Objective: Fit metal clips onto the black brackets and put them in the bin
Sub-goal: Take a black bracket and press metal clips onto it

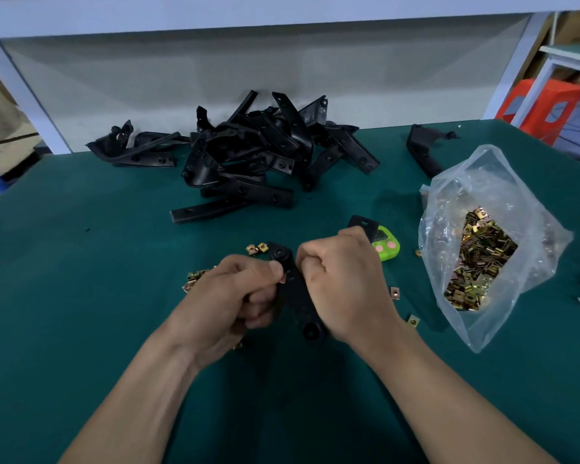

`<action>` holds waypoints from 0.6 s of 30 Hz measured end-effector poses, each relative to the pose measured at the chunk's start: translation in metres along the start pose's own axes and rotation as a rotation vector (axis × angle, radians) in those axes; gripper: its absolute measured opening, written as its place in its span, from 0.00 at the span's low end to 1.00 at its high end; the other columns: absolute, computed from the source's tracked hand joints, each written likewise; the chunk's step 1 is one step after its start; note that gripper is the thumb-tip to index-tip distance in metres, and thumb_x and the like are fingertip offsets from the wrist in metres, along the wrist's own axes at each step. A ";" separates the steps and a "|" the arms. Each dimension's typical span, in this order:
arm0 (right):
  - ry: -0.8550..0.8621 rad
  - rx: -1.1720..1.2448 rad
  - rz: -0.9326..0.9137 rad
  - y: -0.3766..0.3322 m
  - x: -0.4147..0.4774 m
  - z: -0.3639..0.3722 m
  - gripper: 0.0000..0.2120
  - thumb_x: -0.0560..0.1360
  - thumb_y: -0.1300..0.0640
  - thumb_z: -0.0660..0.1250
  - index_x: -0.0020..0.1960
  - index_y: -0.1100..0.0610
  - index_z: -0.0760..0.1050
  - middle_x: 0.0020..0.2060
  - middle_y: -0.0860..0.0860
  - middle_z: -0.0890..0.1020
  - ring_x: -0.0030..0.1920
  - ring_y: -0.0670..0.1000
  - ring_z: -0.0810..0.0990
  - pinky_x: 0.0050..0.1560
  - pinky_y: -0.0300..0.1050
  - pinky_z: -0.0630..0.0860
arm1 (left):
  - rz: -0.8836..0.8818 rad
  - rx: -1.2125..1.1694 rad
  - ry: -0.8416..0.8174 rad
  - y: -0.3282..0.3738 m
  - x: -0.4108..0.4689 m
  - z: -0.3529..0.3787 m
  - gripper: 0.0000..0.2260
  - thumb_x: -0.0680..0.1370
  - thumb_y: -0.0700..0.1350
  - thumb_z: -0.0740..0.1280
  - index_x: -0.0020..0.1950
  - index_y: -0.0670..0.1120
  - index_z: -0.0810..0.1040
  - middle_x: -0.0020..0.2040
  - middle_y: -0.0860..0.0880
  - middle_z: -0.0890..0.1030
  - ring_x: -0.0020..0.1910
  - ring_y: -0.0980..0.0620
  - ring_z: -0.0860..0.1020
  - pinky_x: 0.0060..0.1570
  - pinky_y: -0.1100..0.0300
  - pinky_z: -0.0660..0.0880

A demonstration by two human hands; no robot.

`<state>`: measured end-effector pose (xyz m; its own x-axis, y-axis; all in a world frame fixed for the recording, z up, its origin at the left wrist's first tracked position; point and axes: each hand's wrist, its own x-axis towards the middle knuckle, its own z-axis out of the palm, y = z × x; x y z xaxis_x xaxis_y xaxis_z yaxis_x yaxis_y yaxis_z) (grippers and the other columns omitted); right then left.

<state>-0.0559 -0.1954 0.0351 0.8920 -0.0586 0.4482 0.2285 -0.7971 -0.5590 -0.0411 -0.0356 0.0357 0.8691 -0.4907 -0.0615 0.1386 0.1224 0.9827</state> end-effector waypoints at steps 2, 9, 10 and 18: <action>-0.108 0.048 0.032 0.000 0.006 0.000 0.11 0.68 0.58 0.57 0.27 0.59 0.66 0.22 0.53 0.63 0.32 0.56 0.66 0.37 0.46 0.57 | -0.016 -0.027 -0.036 -0.002 0.000 -0.002 0.18 0.69 0.52 0.70 0.23 0.50 0.68 0.23 0.54 0.59 0.22 0.57 0.56 0.24 0.66 0.61; -0.452 0.475 0.168 0.003 0.003 -0.009 0.10 0.65 0.55 0.60 0.30 0.60 0.75 0.23 0.51 0.68 0.28 0.46 0.65 0.33 0.48 0.62 | -0.062 -0.196 -0.329 -0.008 -0.003 -0.003 0.20 0.69 0.56 0.78 0.24 0.50 0.73 0.19 0.54 0.61 0.21 0.52 0.59 0.28 0.59 0.57; -0.441 0.472 0.155 0.002 0.001 -0.009 0.10 0.65 0.55 0.60 0.31 0.60 0.74 0.23 0.50 0.67 0.28 0.46 0.65 0.32 0.47 0.62 | -0.059 -0.204 -0.337 -0.008 -0.003 -0.002 0.21 0.68 0.57 0.79 0.24 0.50 0.73 0.18 0.53 0.60 0.20 0.53 0.61 0.28 0.56 0.56; 0.030 -0.029 0.062 0.007 0.000 -0.015 0.17 0.70 0.58 0.56 0.24 0.50 0.60 0.19 0.47 0.66 0.37 0.56 0.68 0.38 0.44 0.58 | 0.034 -0.076 0.152 -0.010 0.006 0.030 0.19 0.73 0.48 0.67 0.22 0.47 0.71 0.20 0.50 0.63 0.20 0.54 0.60 0.25 0.60 0.59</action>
<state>-0.0600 -0.2104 0.0415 0.8920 -0.1260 0.4342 0.1612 -0.8086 -0.5658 -0.0512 -0.0655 0.0302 0.9350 -0.3497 -0.0597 0.1384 0.2045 0.9690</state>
